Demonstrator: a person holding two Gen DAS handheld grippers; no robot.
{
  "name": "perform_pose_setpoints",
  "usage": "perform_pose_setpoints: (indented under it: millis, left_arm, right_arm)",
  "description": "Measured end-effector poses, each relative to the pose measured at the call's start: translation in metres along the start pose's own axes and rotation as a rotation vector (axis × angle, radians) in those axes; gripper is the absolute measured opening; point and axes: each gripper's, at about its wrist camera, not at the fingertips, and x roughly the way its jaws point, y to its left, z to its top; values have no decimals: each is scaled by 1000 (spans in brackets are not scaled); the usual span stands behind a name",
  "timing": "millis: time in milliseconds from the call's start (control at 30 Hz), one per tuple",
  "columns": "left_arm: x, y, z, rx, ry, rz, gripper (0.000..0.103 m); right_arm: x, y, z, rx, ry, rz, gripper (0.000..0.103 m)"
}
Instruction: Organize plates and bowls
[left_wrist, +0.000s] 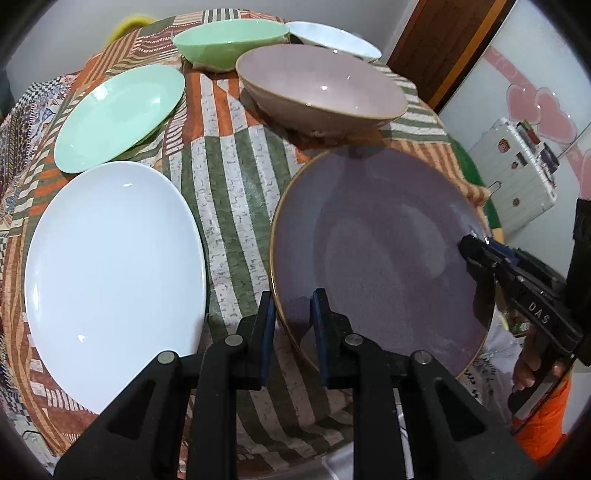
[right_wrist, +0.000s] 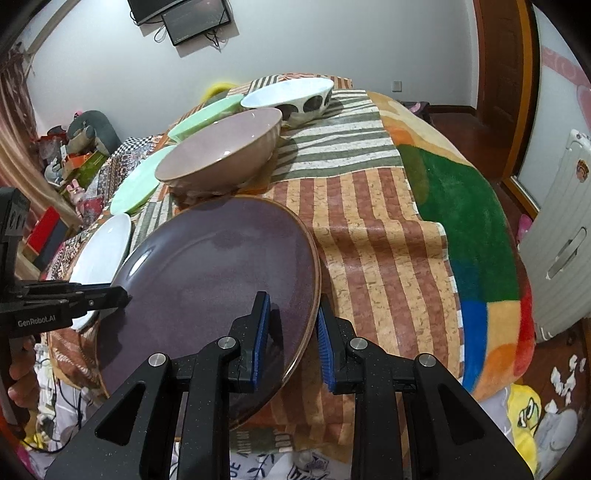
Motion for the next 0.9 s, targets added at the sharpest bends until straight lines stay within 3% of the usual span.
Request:
perform_pose_setpoints:
  millis: [300,600,800,900]
  left_arm:
    - [7,5,-3,-24,10,-8,19]
    - [0,0,-7,-9,-5,12,19]
    - [-31,-6,-11,32,-86,42,25]
    - [-53,-8,-15,51,-150,64,37]
  right_arm:
    - [10,-1,0,11,28,10,22]
    - [7,2,3,-9,47,-34,24]
    - [-13,6,8,-11,11,-38,28]
    - [-28,14,12,-24,-30,-37,36]
